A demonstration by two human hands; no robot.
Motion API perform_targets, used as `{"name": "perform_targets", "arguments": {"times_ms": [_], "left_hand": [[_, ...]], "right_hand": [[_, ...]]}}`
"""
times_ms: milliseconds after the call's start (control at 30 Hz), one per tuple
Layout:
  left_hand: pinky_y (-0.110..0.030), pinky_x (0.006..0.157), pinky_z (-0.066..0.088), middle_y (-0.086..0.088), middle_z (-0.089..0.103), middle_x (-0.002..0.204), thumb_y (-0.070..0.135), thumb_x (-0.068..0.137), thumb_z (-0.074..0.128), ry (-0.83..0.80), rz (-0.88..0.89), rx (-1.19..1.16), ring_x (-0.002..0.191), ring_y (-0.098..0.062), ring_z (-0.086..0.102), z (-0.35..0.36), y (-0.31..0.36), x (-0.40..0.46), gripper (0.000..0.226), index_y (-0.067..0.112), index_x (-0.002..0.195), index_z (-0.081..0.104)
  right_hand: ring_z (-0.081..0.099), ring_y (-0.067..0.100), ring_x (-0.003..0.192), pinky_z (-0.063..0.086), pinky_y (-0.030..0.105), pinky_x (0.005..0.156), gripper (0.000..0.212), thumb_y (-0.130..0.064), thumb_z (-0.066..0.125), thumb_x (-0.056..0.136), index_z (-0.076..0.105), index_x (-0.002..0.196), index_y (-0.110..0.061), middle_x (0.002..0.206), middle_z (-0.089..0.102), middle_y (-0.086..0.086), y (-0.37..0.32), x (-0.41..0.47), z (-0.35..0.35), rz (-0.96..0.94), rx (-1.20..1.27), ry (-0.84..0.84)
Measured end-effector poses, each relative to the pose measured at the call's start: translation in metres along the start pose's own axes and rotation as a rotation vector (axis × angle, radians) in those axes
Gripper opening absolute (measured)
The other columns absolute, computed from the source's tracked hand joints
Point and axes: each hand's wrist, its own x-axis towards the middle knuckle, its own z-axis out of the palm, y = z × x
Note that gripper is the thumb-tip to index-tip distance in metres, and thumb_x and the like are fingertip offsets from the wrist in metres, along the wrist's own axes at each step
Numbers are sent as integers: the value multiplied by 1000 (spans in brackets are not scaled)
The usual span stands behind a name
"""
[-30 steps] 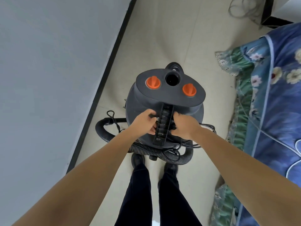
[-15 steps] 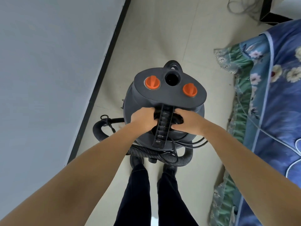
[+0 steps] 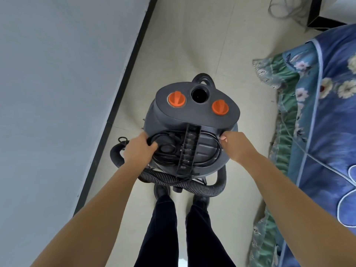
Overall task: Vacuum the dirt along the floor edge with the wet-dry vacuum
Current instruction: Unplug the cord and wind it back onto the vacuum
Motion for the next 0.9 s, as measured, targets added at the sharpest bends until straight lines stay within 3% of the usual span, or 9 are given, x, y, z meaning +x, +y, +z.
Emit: {"name": "perform_targets", "arguments": {"times_ms": [100,233,267,300,367,400,467,600,900], "left_hand": [[-38,78,49,-5,62,98,47,92,51,-97,15,3,96,-28,61,-5,-7,2,41,15,118,51],[-49,100,37,-19,49,129,50,94,42,341,269,134,120,-37,46,-4,21,-14,60,7,137,43],[-52,105,32,-21,47,134,52,92,40,384,337,148,125,-38,44,4,33,-22,64,7,138,42],[-56,108,26,-21,44,140,57,89,37,382,383,170,131,-38,41,17,46,-30,70,9,140,40],[-63,108,17,-20,35,149,65,83,40,292,377,204,140,-37,31,48,65,-38,82,13,146,33],[-66,108,15,-20,29,153,66,80,45,241,335,218,142,-37,26,60,71,-38,87,15,149,28],[-67,109,7,-23,11,158,62,79,56,163,252,250,147,-36,11,75,73,-33,97,20,154,9],[-62,112,-3,-25,-19,155,51,88,50,121,229,282,147,-32,-11,79,74,-26,99,27,145,-26],[-61,112,-7,-22,-26,154,49,87,51,59,213,208,147,-30,-15,50,115,29,98,28,148,-23]], "right_hand": [[60,35,93,45,33,71,26,-20,42,99,63,105,-7,103,66,13,-4,-4,-2,-3,-7,102],[55,36,99,48,43,78,17,-10,57,91,64,105,-6,107,59,16,-12,-11,-13,-179,86,494],[53,38,105,48,47,84,23,-10,61,88,63,111,-7,114,57,17,-14,-10,-14,-228,82,545],[48,40,117,45,52,92,33,-14,64,88,60,121,-9,126,53,17,-16,-8,-13,-253,54,529],[19,39,143,26,60,108,56,-30,59,93,40,145,-20,153,28,16,-18,-1,-8,-236,-62,368],[3,37,147,18,62,111,63,-37,54,95,27,151,-26,159,12,14,-18,4,-4,-215,-123,288],[-11,35,147,12,64,112,65,-43,44,98,14,154,-31,162,-6,10,-16,14,6,-207,-171,219],[-12,37,146,16,64,113,60,-37,37,101,7,154,-33,161,-13,7,-8,26,14,-234,-103,200],[-12,34,147,17,57,116,59,-35,35,103,5,153,-34,159,-21,8,-12,84,-32,-231,-58,198]]}}
